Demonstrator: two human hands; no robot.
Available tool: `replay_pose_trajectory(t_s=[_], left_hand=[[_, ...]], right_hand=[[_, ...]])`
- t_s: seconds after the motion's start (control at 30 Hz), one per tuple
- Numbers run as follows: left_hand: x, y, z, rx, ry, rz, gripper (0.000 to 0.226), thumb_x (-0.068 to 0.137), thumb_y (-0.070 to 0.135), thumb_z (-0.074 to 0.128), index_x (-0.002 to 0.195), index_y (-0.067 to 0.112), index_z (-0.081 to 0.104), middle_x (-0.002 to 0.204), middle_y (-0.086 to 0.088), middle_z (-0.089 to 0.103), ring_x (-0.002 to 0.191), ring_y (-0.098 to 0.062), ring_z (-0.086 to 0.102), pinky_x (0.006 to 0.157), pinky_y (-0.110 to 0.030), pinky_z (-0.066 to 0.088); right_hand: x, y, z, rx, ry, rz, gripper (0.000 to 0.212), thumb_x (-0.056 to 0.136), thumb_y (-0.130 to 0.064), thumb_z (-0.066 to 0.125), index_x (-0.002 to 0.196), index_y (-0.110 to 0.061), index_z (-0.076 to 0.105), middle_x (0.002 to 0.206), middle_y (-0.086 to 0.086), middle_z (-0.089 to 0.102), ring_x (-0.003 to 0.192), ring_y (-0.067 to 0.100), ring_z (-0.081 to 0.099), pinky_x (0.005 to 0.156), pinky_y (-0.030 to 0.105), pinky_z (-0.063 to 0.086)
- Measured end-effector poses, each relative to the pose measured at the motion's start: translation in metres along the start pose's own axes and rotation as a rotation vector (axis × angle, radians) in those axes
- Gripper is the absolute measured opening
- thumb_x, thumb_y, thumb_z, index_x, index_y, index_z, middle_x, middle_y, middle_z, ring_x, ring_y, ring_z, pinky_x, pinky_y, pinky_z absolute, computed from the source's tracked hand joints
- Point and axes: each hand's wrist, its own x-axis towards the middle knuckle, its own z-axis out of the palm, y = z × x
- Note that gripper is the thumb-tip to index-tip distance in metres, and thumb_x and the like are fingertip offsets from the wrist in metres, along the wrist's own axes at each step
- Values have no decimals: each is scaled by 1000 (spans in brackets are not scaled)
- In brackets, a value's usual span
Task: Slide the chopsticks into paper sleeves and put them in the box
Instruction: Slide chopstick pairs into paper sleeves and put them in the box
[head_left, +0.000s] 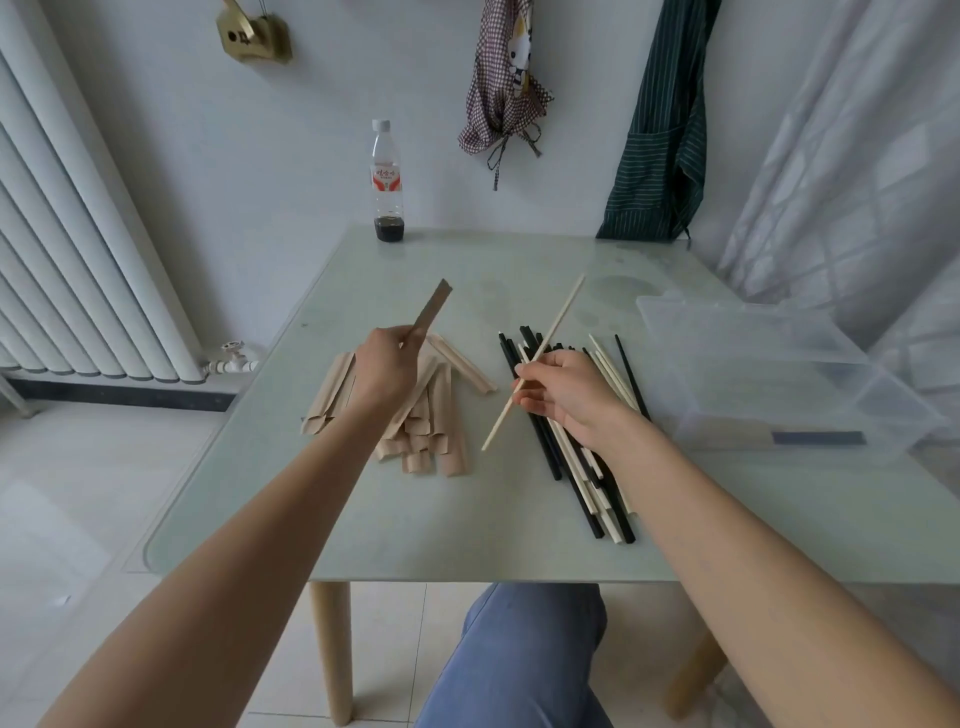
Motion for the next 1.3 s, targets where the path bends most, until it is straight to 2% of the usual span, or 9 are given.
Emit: replay_pose_trajectory(t_s=[0.13,0.37,0.47,0.6,0.83,0.97,1.1,1.23,1.3], left_hand=[[-13,16,9,-703,-84,-150,22,100,18,36,106,9,55,71,-7,61,56,-16,54,58,-28,47],[-18,27,26,-1373,-310,-533,16,96,2,29,103,5,43,71,-5,49,59,-13,46,57,-25,46],[-17,25,30,-1393,-359,-523,20,99,7,31,102,5,51,73,-3,49,60,-9,46,57,-23,49],[-16,26,31,-1250,-379,-527,38,102,29,31,101,2,58,69,0,44,56,-5,38,57,-14,39],[-11,26,30,-1278,-337,-438,12,95,2,45,98,0,57,70,-4,44,60,-8,44,56,-16,48],[-11,25,31,-1241,-320,-429,10,95,8,52,96,-1,55,77,-6,56,58,-9,62,59,-20,56],[-11,22,32,-1222,-280,-441,30,101,19,41,120,-4,46,89,-11,66,60,-15,71,48,-25,54],[-6,21,33,-1428,-146,-445,28,104,19,26,119,-2,37,89,-21,65,79,-29,69,61,-34,57],[-3,20,32,-1469,-98,-417,23,105,21,20,116,5,30,92,-23,63,72,-29,70,63,-34,57]], right_hand=[[-6,-2,-2,233,-50,-17,7,95,0,48,88,-3,48,74,15,60,49,12,64,50,16,53],[-14,-1,-9,56,-90,-62,14,97,-6,40,88,-13,48,79,8,67,73,16,64,71,29,48],[-13,-1,-11,43,-73,-63,21,94,0,35,91,-8,54,67,7,53,57,14,52,63,27,46],[-9,1,-17,-100,-52,-111,37,102,-30,35,92,-10,64,54,-4,39,43,6,28,46,20,26],[-9,5,-26,-224,-76,-175,20,98,-13,47,90,-17,65,68,0,55,51,8,48,53,19,46],[-6,7,-28,-292,-102,-196,24,96,-11,47,101,-26,65,70,1,60,49,8,43,48,18,38],[-6,9,-27,-411,-109,-223,20,97,-19,49,94,-17,69,67,-3,56,49,7,43,49,16,37],[-7,11,-27,-545,-136,-221,22,96,-12,47,102,-13,69,76,-4,65,52,6,48,50,15,40],[-8,12,-26,-549,-146,-229,22,95,-11,49,103,-12,69,70,-2,65,47,6,42,46,14,36]])
